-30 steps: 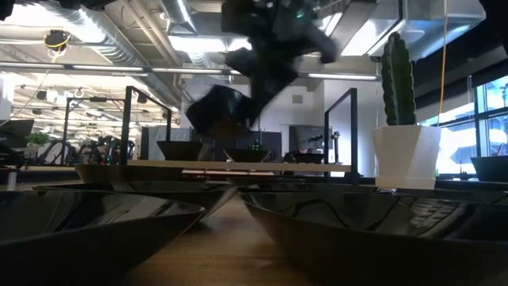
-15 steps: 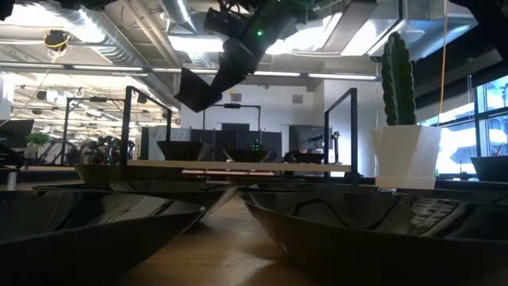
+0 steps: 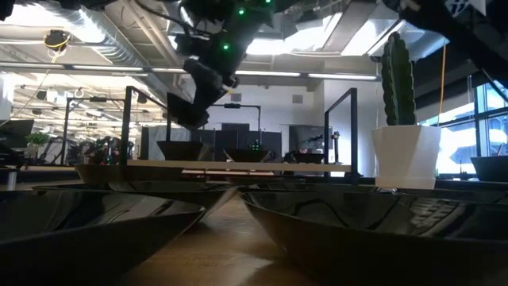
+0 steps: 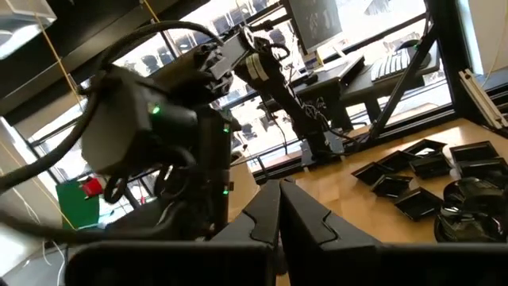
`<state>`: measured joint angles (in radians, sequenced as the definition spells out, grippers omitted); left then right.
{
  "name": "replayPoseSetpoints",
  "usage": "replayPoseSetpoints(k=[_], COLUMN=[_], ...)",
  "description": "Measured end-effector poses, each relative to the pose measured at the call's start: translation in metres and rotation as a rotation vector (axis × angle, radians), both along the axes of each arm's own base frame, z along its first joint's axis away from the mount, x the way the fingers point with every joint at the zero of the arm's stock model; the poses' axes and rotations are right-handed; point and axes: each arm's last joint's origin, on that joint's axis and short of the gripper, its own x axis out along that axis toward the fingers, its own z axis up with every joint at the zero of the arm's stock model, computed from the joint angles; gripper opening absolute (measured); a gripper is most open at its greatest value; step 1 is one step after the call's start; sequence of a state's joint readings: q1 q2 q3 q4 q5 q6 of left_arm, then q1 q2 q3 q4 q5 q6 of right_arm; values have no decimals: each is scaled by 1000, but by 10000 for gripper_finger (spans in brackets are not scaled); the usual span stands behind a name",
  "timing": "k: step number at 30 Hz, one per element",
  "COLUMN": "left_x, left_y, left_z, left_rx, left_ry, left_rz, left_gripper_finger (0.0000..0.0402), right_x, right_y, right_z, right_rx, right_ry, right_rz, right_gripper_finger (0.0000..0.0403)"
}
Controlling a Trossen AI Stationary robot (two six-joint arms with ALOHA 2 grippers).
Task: Pick & Place Mini shaped plates
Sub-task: Stack the distorted square plate on the top of the distorted square plate on the shelf
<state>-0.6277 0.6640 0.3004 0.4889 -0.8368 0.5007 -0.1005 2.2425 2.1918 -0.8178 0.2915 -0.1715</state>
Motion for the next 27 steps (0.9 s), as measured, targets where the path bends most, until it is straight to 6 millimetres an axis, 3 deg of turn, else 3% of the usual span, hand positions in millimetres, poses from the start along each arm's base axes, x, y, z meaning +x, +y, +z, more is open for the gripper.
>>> replayPoseSetpoints(k=[8,23,27], left_x=[0,0,0], left_y=[0,0,0], left_z=[0,0,0], left_rx=[2,0,0], left_ry=[3,1,1], left_rz=[4,4,4], left_gripper_finger=[3,3,3], right_x=[14,13,14], right_y=[-2,-2,-2], right_z=[-33,-28,-17], right_rx=[47,20,20], right_ry=[111,108,78], right_rz=[-11,23,19], right_gripper_finger=[1,58,83])
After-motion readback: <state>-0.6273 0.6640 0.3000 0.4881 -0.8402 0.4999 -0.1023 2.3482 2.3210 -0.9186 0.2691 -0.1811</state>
